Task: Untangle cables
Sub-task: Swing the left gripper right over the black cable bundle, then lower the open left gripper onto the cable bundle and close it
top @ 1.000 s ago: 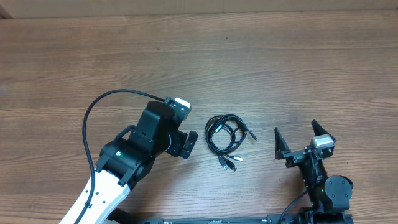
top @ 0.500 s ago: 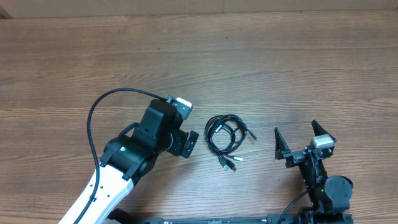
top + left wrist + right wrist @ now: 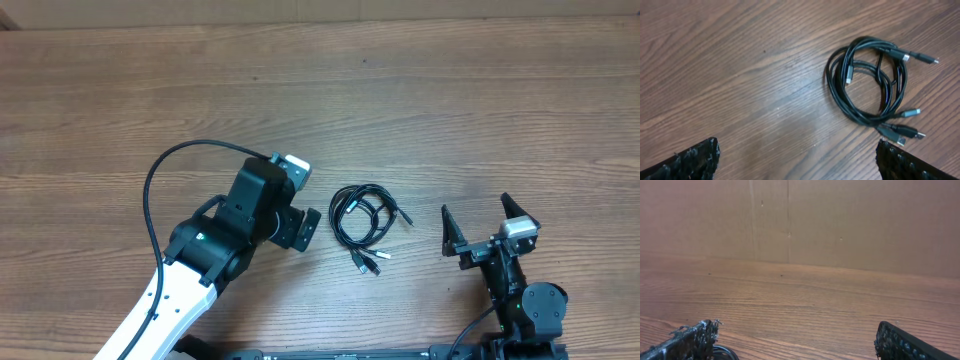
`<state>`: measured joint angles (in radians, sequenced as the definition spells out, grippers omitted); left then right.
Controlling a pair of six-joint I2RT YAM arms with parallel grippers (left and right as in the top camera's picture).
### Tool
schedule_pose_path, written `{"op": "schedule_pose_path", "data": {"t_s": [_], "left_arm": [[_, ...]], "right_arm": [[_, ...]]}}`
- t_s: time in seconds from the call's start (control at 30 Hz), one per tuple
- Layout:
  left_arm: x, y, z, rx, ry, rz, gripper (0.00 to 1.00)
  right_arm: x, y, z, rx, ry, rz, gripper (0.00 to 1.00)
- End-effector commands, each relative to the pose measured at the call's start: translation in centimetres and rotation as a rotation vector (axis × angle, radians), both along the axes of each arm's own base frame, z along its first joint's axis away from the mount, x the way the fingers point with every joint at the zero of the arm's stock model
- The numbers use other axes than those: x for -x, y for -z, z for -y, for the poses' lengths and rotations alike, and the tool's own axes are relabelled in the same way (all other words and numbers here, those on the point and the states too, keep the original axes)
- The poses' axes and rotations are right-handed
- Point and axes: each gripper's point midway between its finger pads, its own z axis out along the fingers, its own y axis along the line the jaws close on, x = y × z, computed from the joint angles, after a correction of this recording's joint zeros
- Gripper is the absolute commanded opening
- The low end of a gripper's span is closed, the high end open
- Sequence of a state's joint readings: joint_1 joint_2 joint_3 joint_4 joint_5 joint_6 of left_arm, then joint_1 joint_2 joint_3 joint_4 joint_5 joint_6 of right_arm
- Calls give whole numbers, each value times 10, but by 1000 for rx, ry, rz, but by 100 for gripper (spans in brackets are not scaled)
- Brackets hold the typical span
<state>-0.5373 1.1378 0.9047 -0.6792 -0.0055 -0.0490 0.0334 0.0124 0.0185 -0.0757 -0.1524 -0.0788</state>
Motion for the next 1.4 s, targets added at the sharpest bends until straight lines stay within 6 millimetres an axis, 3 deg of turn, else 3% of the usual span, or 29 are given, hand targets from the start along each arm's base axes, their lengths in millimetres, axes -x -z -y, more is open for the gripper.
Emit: {"op": "schedule_pose_path", "data": {"t_s": [0.0,0.4,0.67,0.93,1.23,1.37], "left_arm": [[-10,-15,6,13,4,56,100],[-37,-49,19,64,3,173,99],[-62,-47,36,32,15,117,99],[-70,-17,52,14,49,7,99],[-58,43,73,-39,123,-160,100],[-51,61,81,-51,149,-211,100]], "right_arm": [[0,4,-1,-2,-3,-7,100],[0,4,-1,-2,-3,-7,100],[0,4,-1,-2,-3,-7,100],[0,4,-1,-2,-3,-7,100],[0,4,-1,-2,-3,-7,100],[0,4,-1,-2,-3,-7,100]]}}
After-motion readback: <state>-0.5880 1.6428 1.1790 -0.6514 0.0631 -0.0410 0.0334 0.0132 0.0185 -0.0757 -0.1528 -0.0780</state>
